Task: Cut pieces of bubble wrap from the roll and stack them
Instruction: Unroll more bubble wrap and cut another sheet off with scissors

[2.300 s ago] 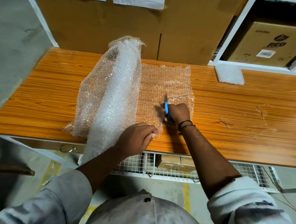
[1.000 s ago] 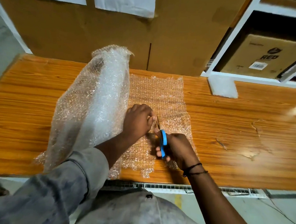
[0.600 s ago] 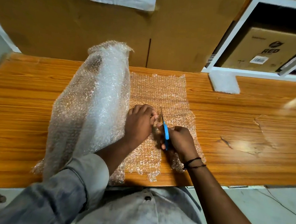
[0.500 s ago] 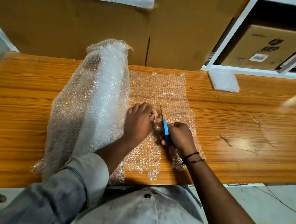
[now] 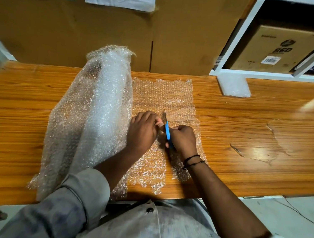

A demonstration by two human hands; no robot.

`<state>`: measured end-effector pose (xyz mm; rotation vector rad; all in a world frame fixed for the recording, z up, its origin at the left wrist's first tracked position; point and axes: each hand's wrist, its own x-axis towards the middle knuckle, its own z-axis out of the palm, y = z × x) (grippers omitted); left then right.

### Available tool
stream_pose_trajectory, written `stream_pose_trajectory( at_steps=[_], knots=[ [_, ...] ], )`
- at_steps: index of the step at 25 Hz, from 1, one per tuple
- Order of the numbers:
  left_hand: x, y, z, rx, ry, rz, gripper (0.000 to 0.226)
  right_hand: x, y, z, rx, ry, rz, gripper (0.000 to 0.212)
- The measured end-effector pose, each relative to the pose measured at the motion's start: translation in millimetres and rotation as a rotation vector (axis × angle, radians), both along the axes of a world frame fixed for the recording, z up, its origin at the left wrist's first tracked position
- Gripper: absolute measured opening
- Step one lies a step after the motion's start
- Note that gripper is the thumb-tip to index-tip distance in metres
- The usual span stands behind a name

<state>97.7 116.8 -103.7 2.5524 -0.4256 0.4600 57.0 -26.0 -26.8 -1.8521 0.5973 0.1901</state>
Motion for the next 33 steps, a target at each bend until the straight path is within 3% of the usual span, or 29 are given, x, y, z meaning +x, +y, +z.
stream_pose_trajectory(
  at_steps=[11,24,33],
  knots=[
    [-0.9,-2.5,3.3,0.017,0.004,-0.009,0.024,25.4,-6.7,-3.0,-0.051,0.013,-0.004,0.028],
    [0.3,-3.1,0.1,-0.008,-0.037,-0.007,0.017,51.4,-8.3,-1.9,-0.046,-0.008,-0.012,0.047],
    [2.8,-3.5,-2.3,-0.024,-0.051,-0.012,0.017,66.6,-11.4,-2.4,-0.174,-0.031,0.061,0.046]
  ],
)
